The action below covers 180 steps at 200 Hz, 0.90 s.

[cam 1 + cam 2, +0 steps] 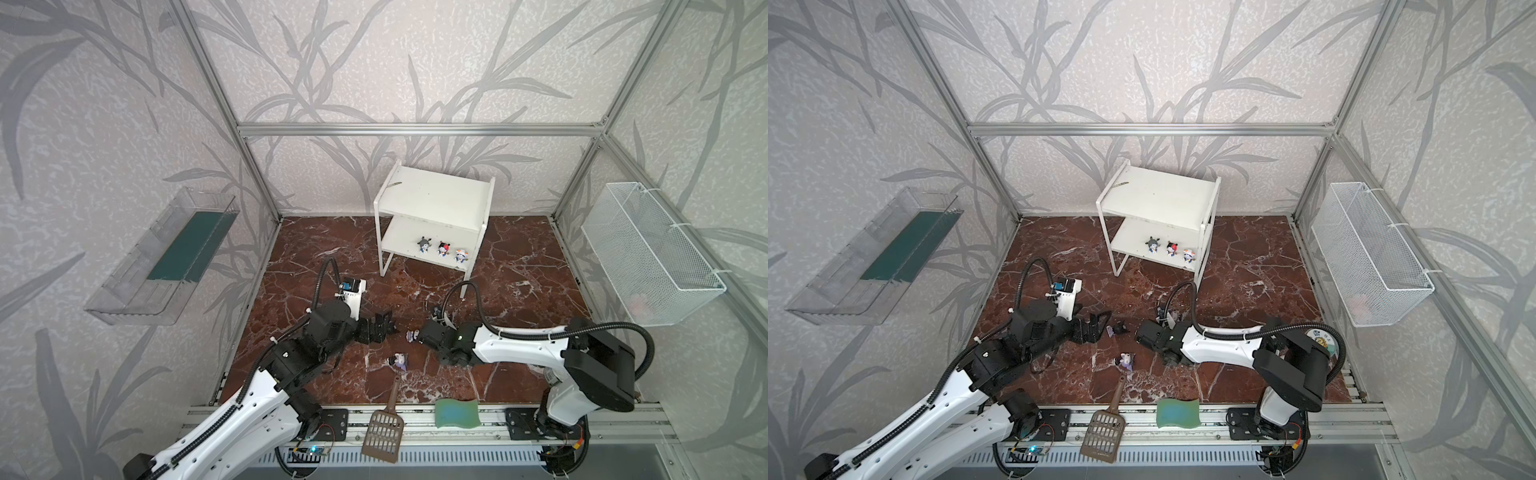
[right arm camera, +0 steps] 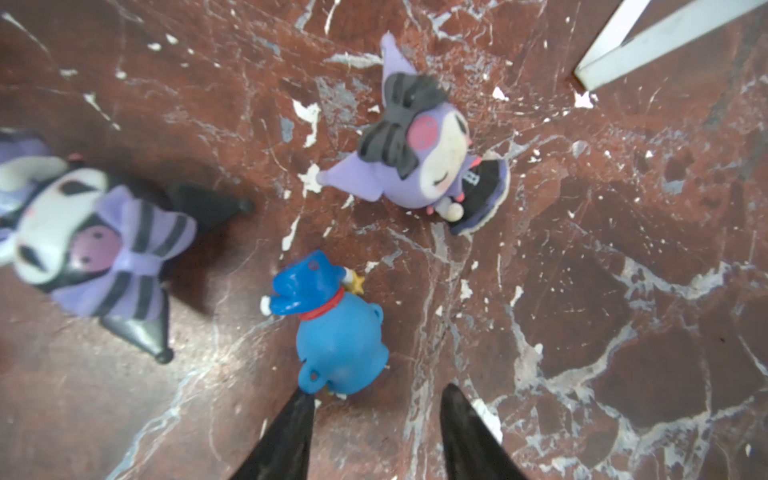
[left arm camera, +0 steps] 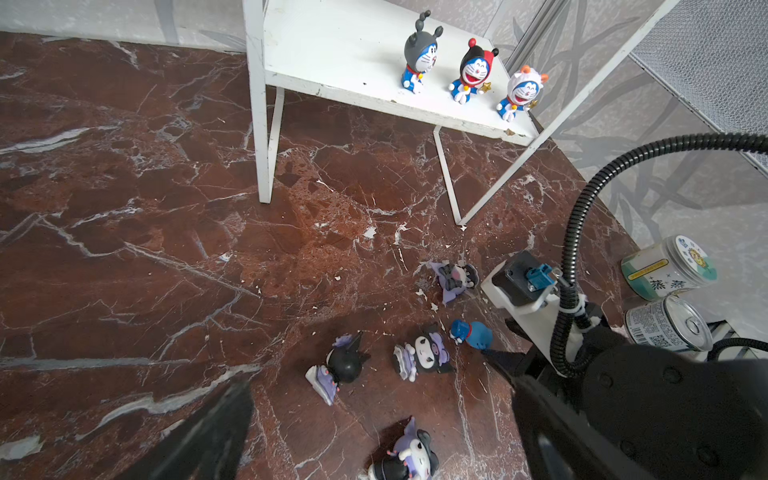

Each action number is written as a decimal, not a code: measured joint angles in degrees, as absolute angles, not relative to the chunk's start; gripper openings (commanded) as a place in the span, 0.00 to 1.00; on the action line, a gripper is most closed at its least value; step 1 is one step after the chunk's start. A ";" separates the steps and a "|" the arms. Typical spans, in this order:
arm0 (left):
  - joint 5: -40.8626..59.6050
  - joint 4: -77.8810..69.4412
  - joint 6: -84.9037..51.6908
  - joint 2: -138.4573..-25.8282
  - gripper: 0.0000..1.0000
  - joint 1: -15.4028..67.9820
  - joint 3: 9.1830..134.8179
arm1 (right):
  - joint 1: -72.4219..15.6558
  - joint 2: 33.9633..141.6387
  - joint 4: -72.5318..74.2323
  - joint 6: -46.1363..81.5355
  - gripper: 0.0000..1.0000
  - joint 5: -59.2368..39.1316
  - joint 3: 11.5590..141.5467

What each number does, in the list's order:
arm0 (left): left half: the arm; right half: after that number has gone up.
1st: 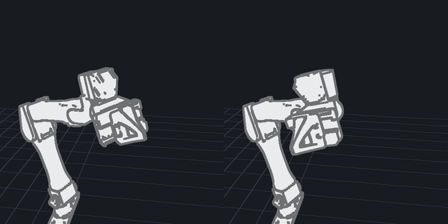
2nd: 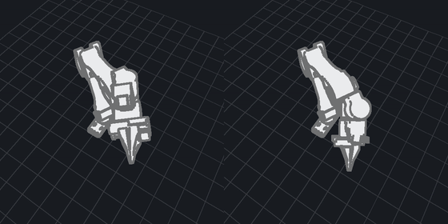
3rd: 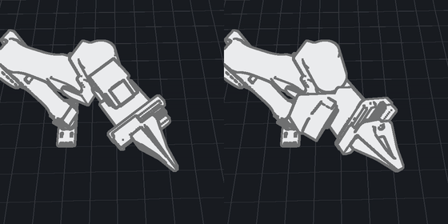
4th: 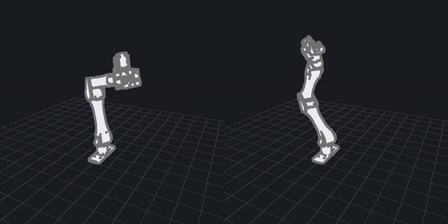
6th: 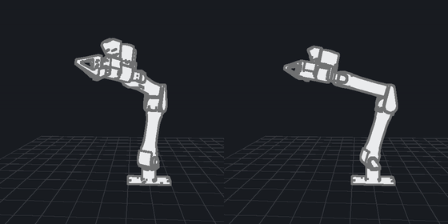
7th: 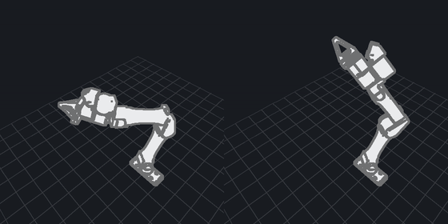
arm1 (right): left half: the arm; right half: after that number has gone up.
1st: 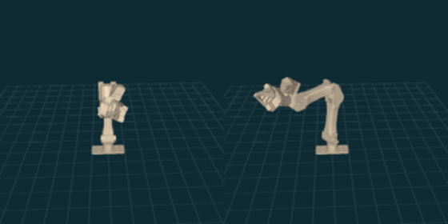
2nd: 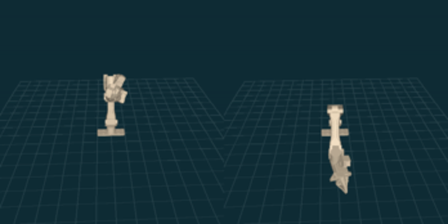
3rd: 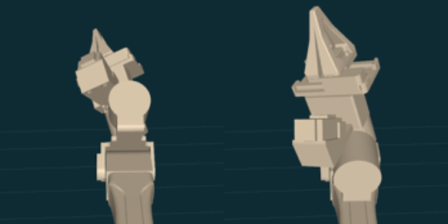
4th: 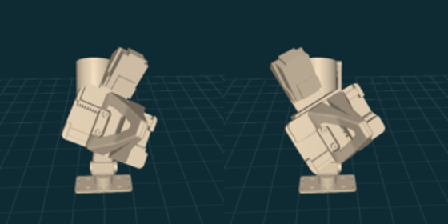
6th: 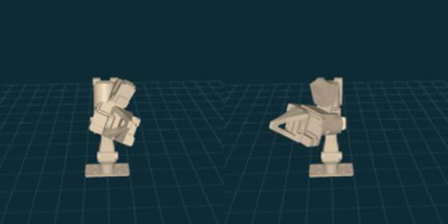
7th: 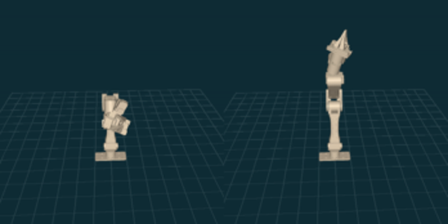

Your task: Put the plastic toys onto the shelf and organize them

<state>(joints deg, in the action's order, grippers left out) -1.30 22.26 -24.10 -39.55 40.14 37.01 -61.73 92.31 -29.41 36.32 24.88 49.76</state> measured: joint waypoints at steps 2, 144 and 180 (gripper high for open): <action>-1.30 22.26 -24.10 -39.55 0.99 40.14 37.01 | -61.67 92.29 -29.17 36.27 0.40 24.84 49.67; -1.34 22.31 -24.14 -38.81 0.99 40.14 36.99 | -54.50 89.67 -13.19 17.08 0.32 13.98 45.08; -1.34 22.28 -24.14 -38.70 0.99 40.14 36.99 | -54.19 89.43 -12.34 14.63 0.24 12.27 45.04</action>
